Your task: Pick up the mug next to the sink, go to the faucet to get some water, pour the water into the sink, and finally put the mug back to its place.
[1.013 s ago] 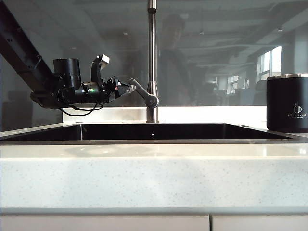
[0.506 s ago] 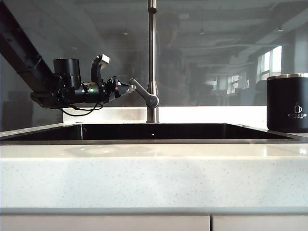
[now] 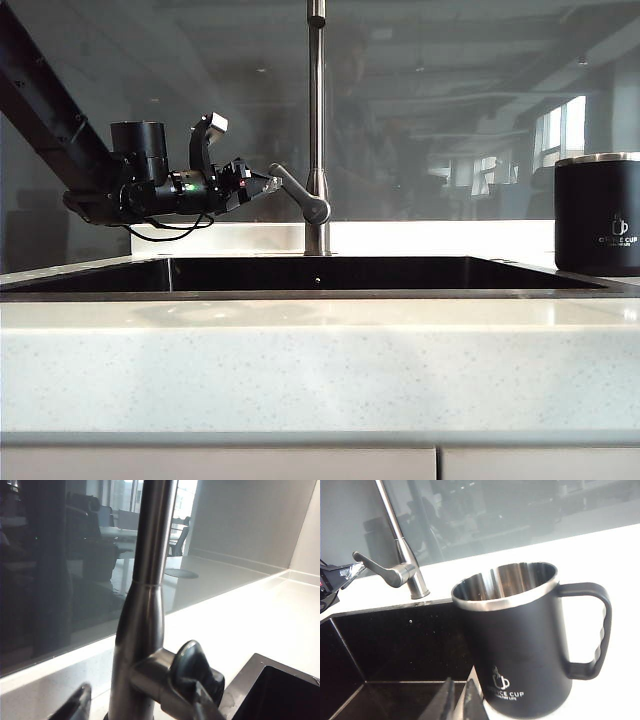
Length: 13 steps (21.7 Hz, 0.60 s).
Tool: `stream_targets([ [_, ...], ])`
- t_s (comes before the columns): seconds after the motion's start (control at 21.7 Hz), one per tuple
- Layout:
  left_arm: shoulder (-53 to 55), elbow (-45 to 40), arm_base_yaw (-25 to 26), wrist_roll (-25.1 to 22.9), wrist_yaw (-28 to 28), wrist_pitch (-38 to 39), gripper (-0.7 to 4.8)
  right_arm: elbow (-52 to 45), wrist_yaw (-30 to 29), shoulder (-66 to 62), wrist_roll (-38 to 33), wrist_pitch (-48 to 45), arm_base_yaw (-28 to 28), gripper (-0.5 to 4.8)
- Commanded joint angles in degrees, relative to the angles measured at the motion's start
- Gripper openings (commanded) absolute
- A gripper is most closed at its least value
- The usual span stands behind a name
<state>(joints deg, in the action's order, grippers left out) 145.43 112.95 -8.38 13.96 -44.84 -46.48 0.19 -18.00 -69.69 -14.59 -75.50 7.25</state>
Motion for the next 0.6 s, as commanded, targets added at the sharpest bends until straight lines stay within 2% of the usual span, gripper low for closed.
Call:
stream_targets([
  [0.05,-0.3,0.3,0.0,0.0,0.0,-0.7,2.55,-0.2,0.3,4.3,0.1,-0.1,-0.1,0.44],
  [0.28,-0.3,0.3,0.0,0.0,0.0,-0.7,2.55,-0.2,0.0,15.3,0.0,0.9,-0.1,0.41],
  [0.32,-0.3,0.3,0.0,0.0,0.0,-0.7,2.55,-0.2,0.9,18.2,0.0,2.0,-0.1,-0.14],
  [0.37,-0.3,0.3,0.0,0.0,0.0,-0.7,2.55,-0.2,2.0,19.8,0.0,3.0,-0.2,-0.06],
  [0.51,-0.3,0.3,0.0,0.0,0.0,-0.7,2.55,-0.1,8.9,26.2,0.3,9.2,-1.7,-0.07],
  [0.6,-0.3,0.3,0.0,0.0,0.0,-0.7,2.55,-0.1,14.3,32.7,3.9,17.9,-4.2,-0.07],
])
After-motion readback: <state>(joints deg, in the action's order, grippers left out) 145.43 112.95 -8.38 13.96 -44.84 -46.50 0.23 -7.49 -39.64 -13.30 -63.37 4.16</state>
